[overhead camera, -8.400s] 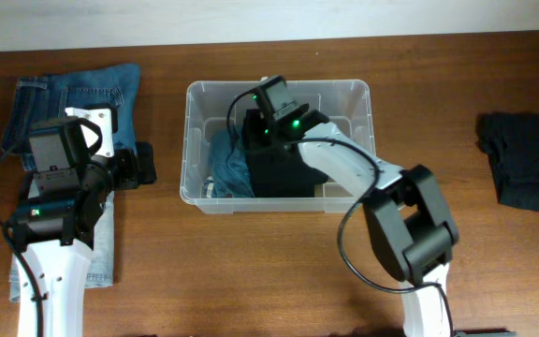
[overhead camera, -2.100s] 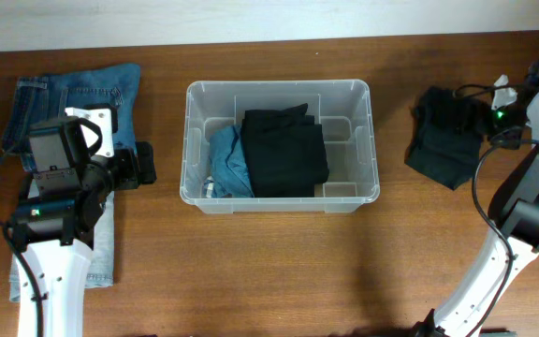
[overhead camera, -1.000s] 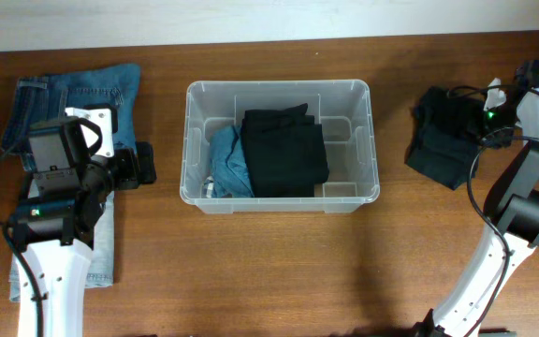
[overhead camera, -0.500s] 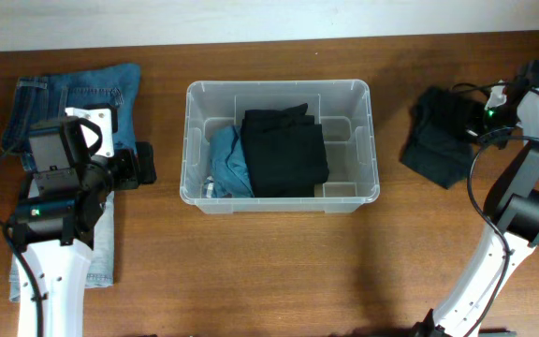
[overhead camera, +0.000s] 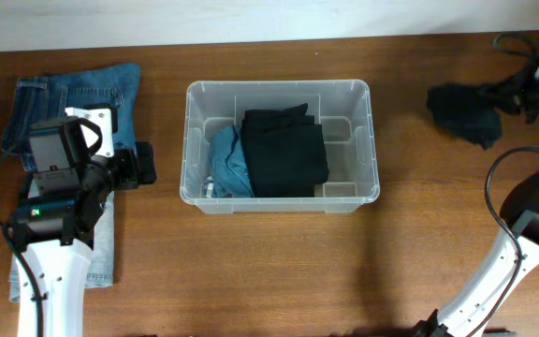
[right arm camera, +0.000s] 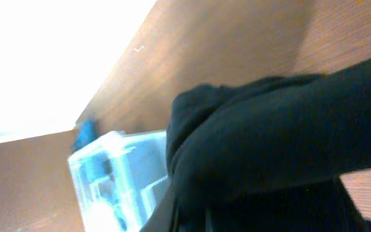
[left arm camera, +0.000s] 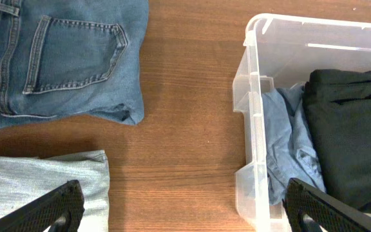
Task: Pack container
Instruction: 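Lift and carry the black garment with the right gripper into the container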
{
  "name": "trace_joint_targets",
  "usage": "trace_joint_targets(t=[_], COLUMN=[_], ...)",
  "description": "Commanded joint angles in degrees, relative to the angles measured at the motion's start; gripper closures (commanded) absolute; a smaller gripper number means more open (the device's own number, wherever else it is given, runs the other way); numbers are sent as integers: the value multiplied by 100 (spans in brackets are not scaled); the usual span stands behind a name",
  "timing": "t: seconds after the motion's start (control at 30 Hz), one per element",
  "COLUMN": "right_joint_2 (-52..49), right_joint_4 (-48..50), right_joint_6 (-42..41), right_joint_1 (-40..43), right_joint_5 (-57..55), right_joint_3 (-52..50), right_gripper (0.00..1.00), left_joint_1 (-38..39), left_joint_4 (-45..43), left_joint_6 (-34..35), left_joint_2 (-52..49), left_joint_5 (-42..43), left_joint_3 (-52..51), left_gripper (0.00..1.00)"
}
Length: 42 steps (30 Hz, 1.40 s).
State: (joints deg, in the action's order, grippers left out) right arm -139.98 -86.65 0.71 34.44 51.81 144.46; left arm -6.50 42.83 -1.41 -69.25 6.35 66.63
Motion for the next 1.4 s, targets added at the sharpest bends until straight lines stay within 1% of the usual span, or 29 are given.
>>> trace_joint_targets(t=[0.0, 0.17, 0.3, 0.37, 0.4, 0.47, 0.53, 0.63, 0.67, 0.83, 1.03, 1.23, 1.37], right_joint_2=[221, 507, 774, 881, 903, 903, 903, 903, 898, 793, 595, 444, 444], right_joint_4=[-404, -1071, -1067, -1067, -1067, -1067, -1067, -999, -935, -697, -199, -68, -70], right_joint_6=[358, 356, 332, 332, 330, 328, 280, 11, -118, -612, -1296, -2076, -2175], right_joint_1=[-157, -535, -1097, -1451, -1792, -2103, -2507, -3053, -3351, -4122, -4723, -5176, -5243], right_joint_5=[800, 798, 754, 752, 715, 518, -26, -898, -1246, -2028, -2179, -3429, -3576], right_joint_3=[782, 1705, 1976, 1976, 1976, 1974, 1969, 1969, 1969, 1941, 1655, 1180, 824], right_gripper=[96, 96, 96, 96, 96, 96, 96, 96, 96, 96, 96, 96, 96], left_joint_1=[-15, -15, -15, -15, -15, -15, -15, -15, -15, -15, -15, -15, -15], left_joint_4=[-15, -15, -15, -15, -15, -15, -15, -15, -15, -15, -15, -15, -15], left_joint_6=[57, 57, 57, 57, 57, 57, 57, 57, 57, 57, 57, 57, 57], left_joint_2=[-17, -17, -17, -17, -17, -17, -17, -17, -17, -17, -17, -17, -17], left_joint_5=[-37, -39, -39, -39, -39, -39, -37, -39, -39, -39, -39, -39, -39], left_joint_3=[-2, -2, -2, -2, -2, -2, -2, -2, -2, -2, -2, -2, -2], left_gripper=[1, 1, 1, 1, 1, 1, 1, 1, 1, 1, 0, 1, 1])
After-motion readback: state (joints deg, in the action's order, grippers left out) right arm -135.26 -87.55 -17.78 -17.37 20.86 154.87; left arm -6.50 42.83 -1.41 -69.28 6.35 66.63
